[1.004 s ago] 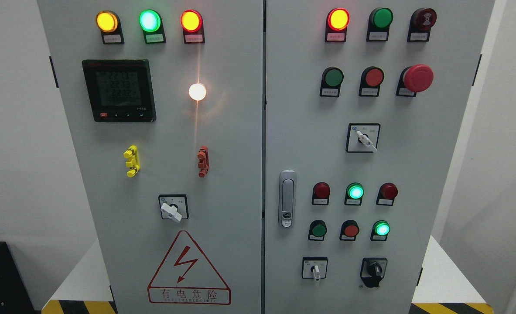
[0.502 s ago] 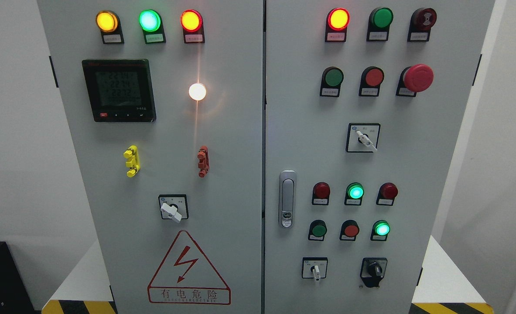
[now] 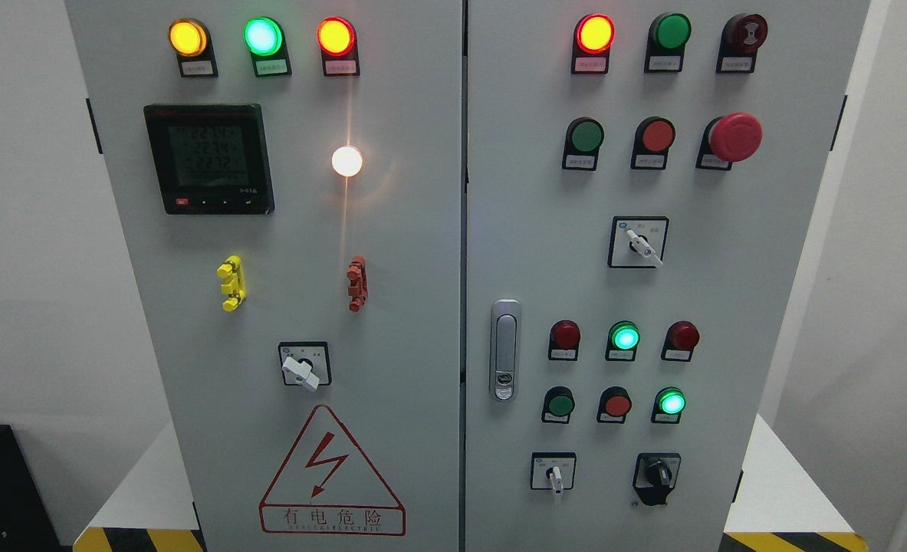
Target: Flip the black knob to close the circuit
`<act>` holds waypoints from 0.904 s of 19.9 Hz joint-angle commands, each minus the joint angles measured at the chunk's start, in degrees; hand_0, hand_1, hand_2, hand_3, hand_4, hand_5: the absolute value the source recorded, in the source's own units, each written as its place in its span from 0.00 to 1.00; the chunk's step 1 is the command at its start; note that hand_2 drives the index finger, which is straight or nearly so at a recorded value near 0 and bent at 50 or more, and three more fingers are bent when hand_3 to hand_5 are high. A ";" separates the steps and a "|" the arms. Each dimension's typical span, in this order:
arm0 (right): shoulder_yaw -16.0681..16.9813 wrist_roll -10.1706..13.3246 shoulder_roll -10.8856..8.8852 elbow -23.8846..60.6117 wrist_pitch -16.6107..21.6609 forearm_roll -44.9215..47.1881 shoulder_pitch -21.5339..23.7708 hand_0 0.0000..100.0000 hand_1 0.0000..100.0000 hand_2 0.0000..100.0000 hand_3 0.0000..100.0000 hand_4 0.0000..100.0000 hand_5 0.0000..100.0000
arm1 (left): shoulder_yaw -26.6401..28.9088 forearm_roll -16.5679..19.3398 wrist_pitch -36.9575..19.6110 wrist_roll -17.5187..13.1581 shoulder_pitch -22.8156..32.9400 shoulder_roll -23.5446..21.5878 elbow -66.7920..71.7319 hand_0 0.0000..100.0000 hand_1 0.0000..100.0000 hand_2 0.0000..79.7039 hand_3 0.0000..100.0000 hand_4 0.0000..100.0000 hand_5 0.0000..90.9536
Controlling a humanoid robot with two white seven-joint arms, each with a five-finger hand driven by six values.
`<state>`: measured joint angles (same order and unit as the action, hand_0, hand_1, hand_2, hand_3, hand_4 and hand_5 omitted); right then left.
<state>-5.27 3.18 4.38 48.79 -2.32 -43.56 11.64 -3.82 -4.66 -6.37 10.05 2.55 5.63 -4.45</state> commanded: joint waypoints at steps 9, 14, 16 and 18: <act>3.68 -0.28 0.27 33.37 -1.28 -18.13 0.84 0.00 0.07 0.64 0.82 0.73 0.69 | 0.05 0.00 -0.04 -0.03 0.00 0.00 0.06 0.12 0.56 0.00 0.00 0.00 0.00; 4.74 -0.11 0.27 39.44 -1.28 -20.68 0.49 0.00 0.05 0.74 0.90 0.79 0.76 | 0.05 0.00 -0.04 -0.03 0.00 0.00 0.06 0.12 0.56 0.00 0.00 0.00 0.00; 4.74 -0.11 0.27 42.16 -1.28 -21.73 0.49 0.00 0.00 0.78 0.94 0.81 0.78 | -0.04 0.00 -0.04 -0.03 0.00 0.00 -0.03 0.12 0.56 0.00 0.00 0.00 0.00; 4.74 -0.11 0.27 44.54 -1.28 -22.53 0.40 0.00 0.00 0.82 0.98 0.84 0.80 | -0.04 0.00 -0.04 -0.03 0.00 0.00 0.06 0.12 0.56 0.00 0.00 0.00 0.00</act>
<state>-1.13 3.11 4.60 77.76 -3.60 -63.05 12.27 -3.81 -4.66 -6.37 10.05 2.55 5.63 -4.45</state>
